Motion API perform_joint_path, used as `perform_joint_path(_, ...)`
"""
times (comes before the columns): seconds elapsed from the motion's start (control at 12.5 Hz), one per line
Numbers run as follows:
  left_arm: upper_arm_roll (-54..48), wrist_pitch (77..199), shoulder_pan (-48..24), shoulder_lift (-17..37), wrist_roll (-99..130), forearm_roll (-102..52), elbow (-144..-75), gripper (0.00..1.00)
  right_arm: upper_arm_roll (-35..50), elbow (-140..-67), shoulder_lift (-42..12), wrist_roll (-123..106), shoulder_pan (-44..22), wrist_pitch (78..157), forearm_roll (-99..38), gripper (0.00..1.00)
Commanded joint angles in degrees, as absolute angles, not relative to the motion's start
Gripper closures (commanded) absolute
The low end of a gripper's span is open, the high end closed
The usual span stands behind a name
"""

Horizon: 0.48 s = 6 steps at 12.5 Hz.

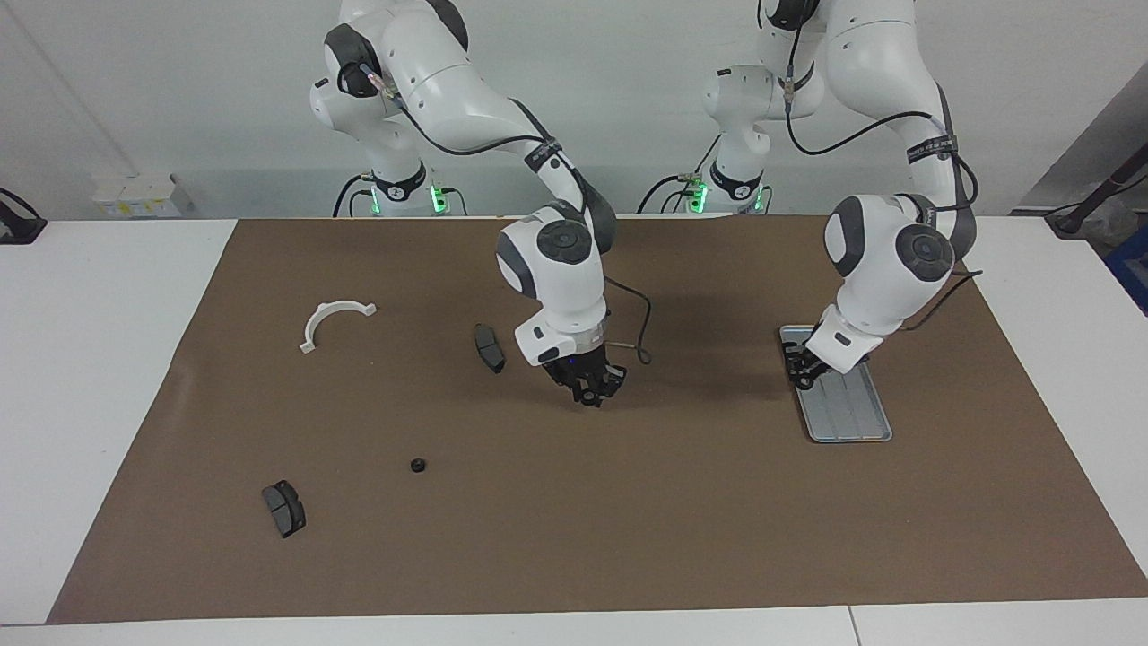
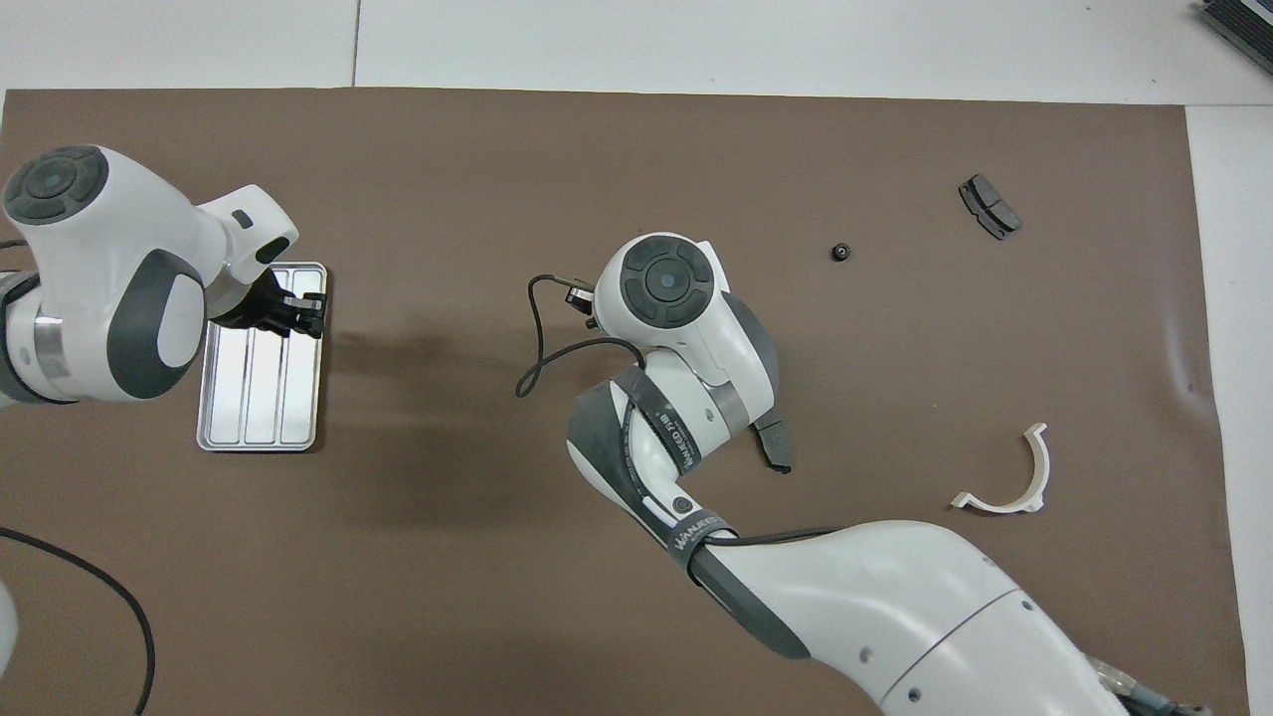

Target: Pick bearing gear from pile to tray

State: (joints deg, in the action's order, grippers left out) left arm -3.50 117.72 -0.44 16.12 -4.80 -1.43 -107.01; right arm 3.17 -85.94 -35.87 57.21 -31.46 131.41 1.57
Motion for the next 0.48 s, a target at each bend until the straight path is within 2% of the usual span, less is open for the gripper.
perform_joint_path(0.0,-3.96,119.61,2.89,13.18,-12.28,-1.49,-111.53,0.91,3.16,-83.32,-37.18,58.80,-32.69,130.51,3.16,0.98)
perform_joint_path(0.16,-3.96,121.37,3.43,13.18,-14.05,-1.49,-113.28,0.88,3.25,-84.11,-37.18,58.71,-33.66,131.31,3.69,0.98)
perform_joint_path(0.24,-3.96,121.38,3.51,13.01,-14.58,-1.49,-113.99,0.79,3.25,-84.63,-37.09,58.62,-34.01,131.40,3.69,0.94)
perform_joint_path(0.32,-3.96,121.38,3.43,13.01,-14.15,-1.49,-113.99,0.55,3.25,-85.77,-36.92,58.62,-34.62,131.40,3.78,0.92)
perform_joint_path(0.4,-3.96,121.38,3.43,13.01,-13.80,-1.49,-113.73,0.38,3.25,-86.56,-36.91,58.62,-35.41,131.74,3.78,0.82)
